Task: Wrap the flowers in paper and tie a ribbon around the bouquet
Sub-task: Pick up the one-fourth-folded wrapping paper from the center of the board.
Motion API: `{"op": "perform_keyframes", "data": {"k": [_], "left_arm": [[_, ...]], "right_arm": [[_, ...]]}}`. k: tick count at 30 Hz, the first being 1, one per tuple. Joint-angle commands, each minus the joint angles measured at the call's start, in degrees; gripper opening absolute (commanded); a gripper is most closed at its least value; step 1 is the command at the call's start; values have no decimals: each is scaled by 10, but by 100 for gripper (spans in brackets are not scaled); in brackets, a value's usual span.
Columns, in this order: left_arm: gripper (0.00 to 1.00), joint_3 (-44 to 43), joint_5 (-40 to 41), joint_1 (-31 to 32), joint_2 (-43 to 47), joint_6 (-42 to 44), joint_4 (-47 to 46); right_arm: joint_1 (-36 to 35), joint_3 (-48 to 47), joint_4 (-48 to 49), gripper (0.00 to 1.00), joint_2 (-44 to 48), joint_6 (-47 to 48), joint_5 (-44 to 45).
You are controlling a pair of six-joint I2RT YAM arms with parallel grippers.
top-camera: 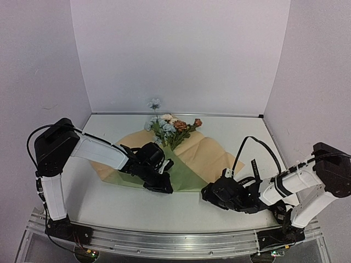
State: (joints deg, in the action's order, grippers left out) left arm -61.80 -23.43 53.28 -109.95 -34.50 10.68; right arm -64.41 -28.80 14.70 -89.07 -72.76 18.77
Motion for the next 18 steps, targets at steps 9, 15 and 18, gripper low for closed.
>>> {"op": "perform_keyframes", "data": {"k": [9, 15, 18], "left_arm": [[12, -7, -9, -5, -3, -2, 4], [12, -7, -11, -5, -1, -4, 5], [12, -8, -14, -5, 1, -4, 7]], "right_arm": [[24, -7, 24, 53, -53, -8, 25], [24, 0, 32, 37, -55, -7, 38], [24, 14, 32, 28, -39, 0, 56]]}}
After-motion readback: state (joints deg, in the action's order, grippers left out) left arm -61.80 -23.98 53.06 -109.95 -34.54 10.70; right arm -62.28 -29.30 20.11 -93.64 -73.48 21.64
